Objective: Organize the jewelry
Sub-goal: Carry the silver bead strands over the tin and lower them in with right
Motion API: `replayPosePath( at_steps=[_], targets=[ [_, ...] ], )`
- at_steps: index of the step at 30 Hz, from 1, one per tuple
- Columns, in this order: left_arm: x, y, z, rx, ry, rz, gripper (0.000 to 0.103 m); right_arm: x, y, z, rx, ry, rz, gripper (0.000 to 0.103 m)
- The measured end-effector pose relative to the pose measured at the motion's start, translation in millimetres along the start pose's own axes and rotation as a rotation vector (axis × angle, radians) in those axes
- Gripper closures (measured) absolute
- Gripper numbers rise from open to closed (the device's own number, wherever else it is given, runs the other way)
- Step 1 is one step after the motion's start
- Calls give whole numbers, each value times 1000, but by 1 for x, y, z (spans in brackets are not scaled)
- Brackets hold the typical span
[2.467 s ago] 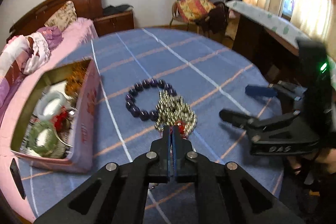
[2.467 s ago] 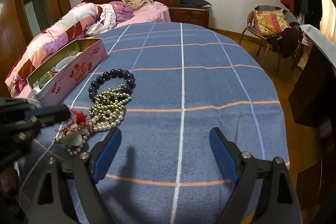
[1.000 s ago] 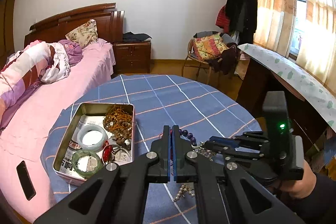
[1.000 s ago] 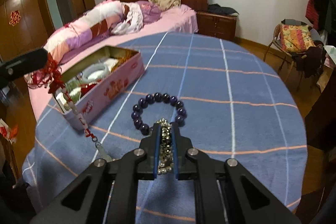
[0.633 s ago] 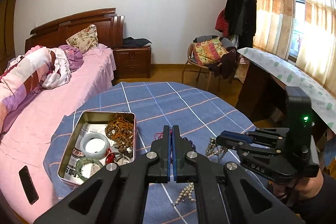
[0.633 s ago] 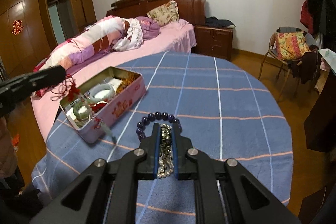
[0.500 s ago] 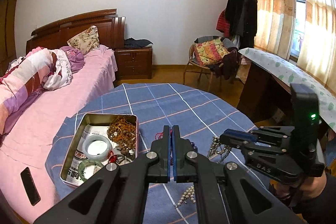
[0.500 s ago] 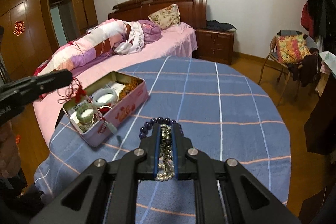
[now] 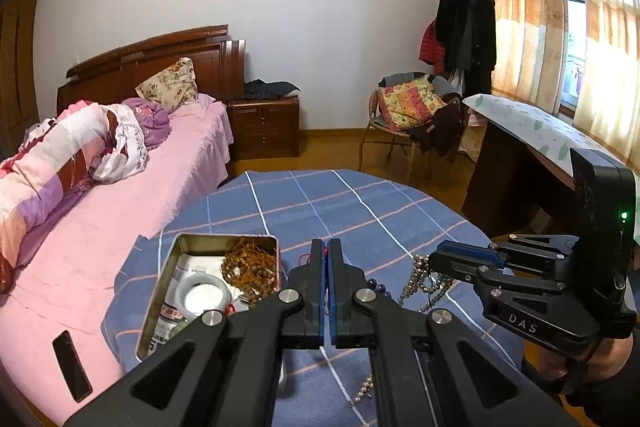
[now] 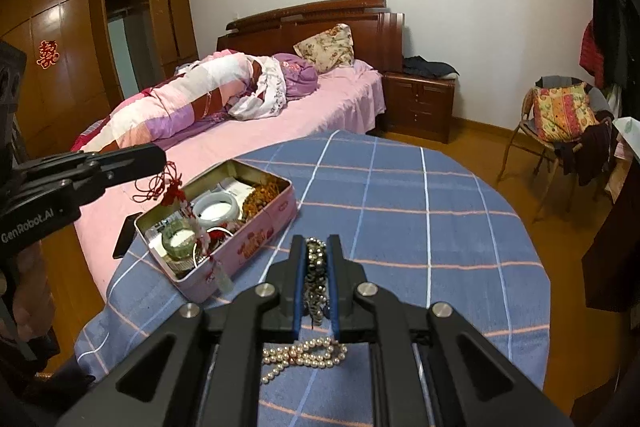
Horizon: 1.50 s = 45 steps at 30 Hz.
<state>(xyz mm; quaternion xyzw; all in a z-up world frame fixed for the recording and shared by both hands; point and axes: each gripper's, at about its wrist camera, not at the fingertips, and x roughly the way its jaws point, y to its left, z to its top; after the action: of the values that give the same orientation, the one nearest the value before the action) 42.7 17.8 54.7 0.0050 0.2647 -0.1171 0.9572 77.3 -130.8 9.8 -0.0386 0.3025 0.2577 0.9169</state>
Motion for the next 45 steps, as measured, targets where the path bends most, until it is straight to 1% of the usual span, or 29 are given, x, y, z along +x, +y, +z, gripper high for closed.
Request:
replayPosePath(
  at_steps=[8, 17, 23, 28, 36, 40, 45],
  targets=[
    [-6, 8, 12, 6, -29, 22, 103, 1, 6, 15, -20, -26, 9, 91],
    [-18, 8, 21, 23, -69, 30, 103, -3, 13, 24, -42, -48, 17, 91],
    [-24, 15, 29, 33, -93, 50, 103, -2, 18, 31, -55, -57, 21, 91],
    [-29, 29, 36, 32, -112, 88, 103, -1, 24, 39, -70, -69, 33, 91],
    [-37, 49, 40, 19, -137, 135, 103, 5, 46, 57, -111, -88, 68, 91],
    [-35, 59, 39, 7, -134, 158, 103, 10, 58, 61, -125, -88, 90, 91],
    [-26, 79, 33, -27, -111, 188, 103, 26, 78, 66, -144, -73, 127, 91]
  ],
)
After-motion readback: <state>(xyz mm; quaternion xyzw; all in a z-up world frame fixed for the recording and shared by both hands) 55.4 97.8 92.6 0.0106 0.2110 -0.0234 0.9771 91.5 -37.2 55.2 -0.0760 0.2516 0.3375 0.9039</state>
